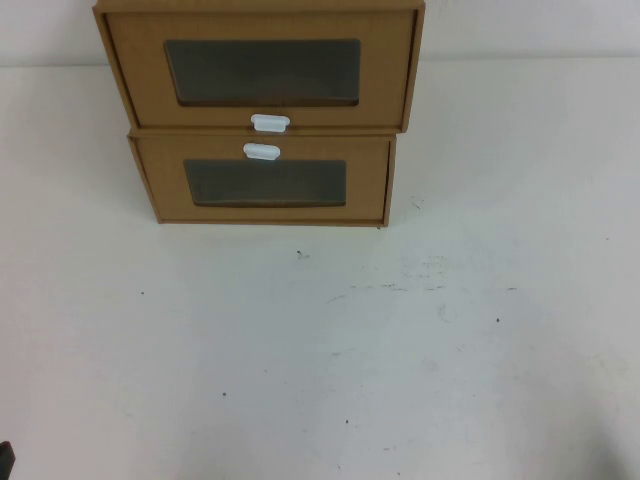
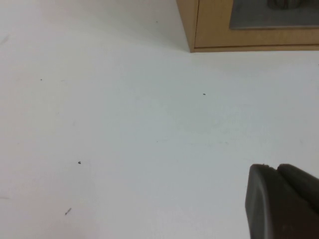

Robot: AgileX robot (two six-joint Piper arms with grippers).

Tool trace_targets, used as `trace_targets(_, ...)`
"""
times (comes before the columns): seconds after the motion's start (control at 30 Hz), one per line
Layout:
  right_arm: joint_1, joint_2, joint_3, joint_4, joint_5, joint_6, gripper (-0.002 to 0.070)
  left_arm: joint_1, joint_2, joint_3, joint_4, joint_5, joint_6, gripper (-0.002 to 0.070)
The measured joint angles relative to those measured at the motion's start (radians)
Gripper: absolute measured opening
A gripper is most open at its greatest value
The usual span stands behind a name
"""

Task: Open the shoe box
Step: 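Pull the top drawer of the cardboard box fully open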

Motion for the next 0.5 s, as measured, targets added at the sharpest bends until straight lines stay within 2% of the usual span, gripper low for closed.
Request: trace_targets(0.5,0.000,0.000,0.000,0.021,-0.050,0.000,-0.0016,0.000,0.000,0.000,-0.003,-0.059,-0.004,-0.0002)
